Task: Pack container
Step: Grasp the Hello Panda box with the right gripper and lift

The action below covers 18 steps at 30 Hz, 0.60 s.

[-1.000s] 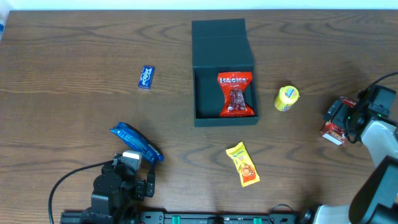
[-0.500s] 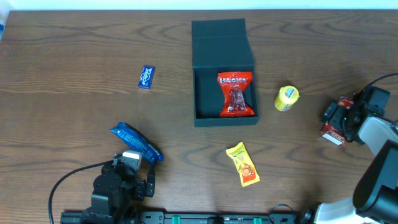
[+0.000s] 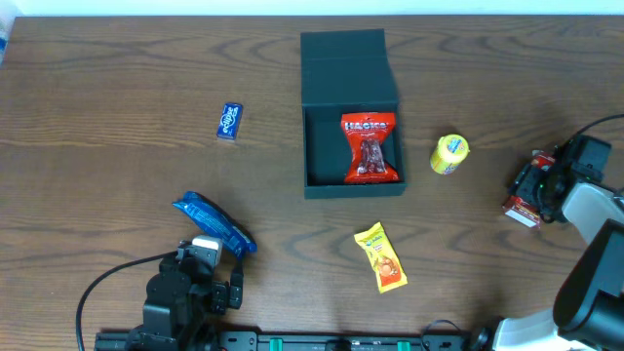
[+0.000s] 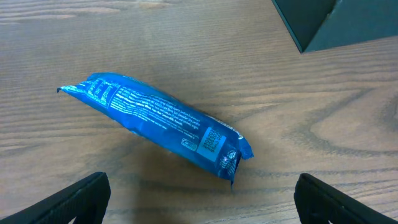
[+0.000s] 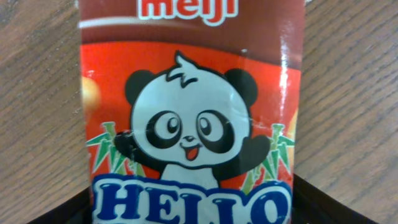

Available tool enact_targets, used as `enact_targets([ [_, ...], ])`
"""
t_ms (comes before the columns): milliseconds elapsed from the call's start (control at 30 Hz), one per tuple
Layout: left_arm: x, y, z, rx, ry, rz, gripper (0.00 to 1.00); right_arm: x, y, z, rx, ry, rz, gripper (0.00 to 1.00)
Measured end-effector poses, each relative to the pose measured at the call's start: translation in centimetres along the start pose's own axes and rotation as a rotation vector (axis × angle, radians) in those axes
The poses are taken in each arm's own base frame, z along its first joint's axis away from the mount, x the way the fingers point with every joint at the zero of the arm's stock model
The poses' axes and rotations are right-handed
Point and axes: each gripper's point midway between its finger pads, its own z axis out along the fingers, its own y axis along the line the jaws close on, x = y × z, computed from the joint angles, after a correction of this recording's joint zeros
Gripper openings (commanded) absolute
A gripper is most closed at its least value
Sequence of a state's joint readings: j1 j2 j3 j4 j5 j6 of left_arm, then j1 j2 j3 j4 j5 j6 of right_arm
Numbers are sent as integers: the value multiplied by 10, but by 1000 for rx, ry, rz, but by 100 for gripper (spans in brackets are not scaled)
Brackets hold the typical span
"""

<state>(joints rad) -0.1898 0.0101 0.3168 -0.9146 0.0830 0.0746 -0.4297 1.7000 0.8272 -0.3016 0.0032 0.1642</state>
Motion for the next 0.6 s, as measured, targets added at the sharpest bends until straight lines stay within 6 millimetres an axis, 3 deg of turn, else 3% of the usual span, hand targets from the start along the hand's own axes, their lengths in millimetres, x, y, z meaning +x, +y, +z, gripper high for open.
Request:
enact_targets([
  [600,0,0,0,0,0,0,95,0,8,-1,-5,-3,-7,52],
])
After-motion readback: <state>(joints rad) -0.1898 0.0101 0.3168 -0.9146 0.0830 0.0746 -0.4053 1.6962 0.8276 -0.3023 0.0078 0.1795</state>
